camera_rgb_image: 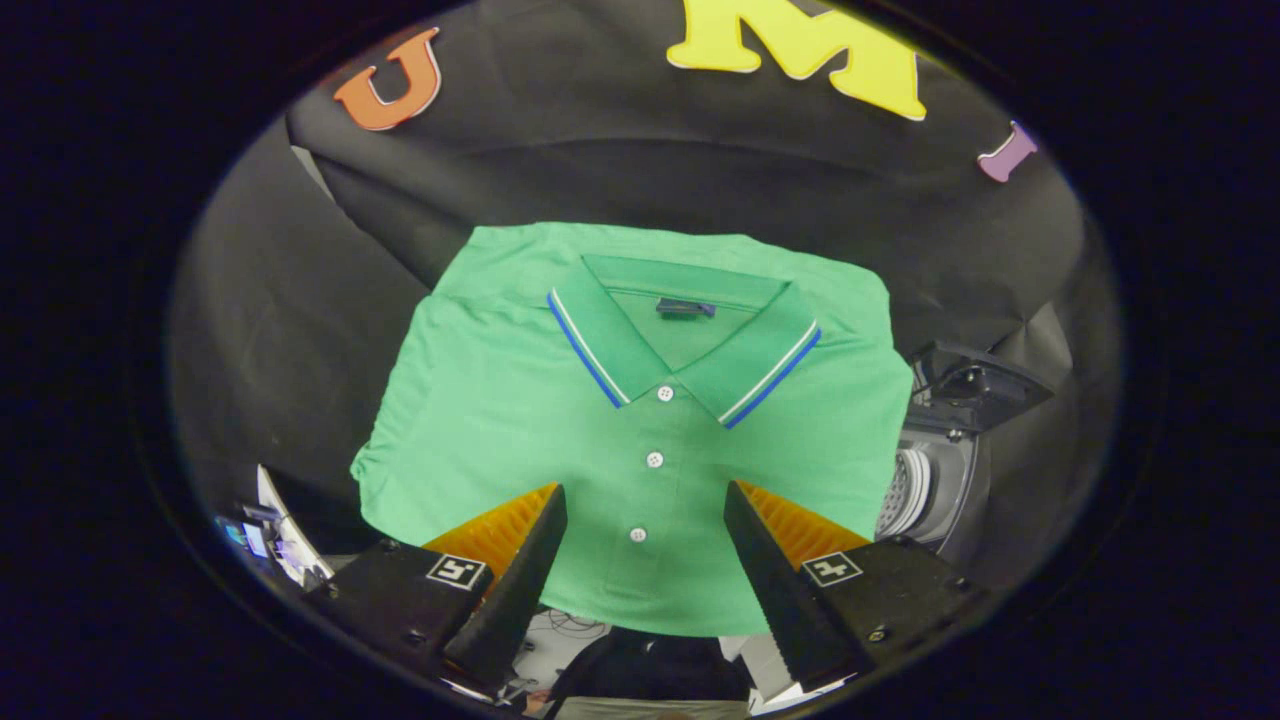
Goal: Put the clothes into the washing machine and then close the washing machine lid.
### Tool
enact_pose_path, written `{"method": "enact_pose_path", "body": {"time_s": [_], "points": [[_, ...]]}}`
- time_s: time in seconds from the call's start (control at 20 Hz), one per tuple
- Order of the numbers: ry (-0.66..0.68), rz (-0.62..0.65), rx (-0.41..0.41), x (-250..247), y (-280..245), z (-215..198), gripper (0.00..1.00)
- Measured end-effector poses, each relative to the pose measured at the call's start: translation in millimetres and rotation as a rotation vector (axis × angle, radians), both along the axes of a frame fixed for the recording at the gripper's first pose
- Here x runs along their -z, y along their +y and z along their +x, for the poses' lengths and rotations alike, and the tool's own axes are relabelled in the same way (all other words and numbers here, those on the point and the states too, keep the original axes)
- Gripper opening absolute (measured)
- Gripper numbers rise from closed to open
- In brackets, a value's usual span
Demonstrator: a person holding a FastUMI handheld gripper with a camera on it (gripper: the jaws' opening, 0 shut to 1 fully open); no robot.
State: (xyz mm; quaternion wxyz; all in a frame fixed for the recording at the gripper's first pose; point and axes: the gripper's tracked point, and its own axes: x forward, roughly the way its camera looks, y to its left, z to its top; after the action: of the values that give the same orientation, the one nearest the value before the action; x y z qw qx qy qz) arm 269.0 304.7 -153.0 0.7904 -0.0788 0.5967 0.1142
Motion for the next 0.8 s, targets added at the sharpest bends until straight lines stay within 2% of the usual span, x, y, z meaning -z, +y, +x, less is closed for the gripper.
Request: {"method": "enact_pose_path", "body": {"time_s": [0.15,0.2,0.3,0.45,0.6,0.7,0.8], "points": [[0.065,-0.038,0.026,20.3,-0.2,3.6,0.99],[0.033,-0.06,0.025,16.7,-1.5,10.1,0.99],[0.046,-0.096,0.002,18.6,3.2,11.4,0.94],[0.095,-0.108,0.025,22.6,5.4,8.1,0.89],[0.126,-0.11,0.034,17.7,2.3,13.3,0.87],[0.105,-0.09,0.1,24.5,2.1,17.9,0.57],[0.102,-0.074,0.047,19.9,-1.2,22.3,0.27]]}}
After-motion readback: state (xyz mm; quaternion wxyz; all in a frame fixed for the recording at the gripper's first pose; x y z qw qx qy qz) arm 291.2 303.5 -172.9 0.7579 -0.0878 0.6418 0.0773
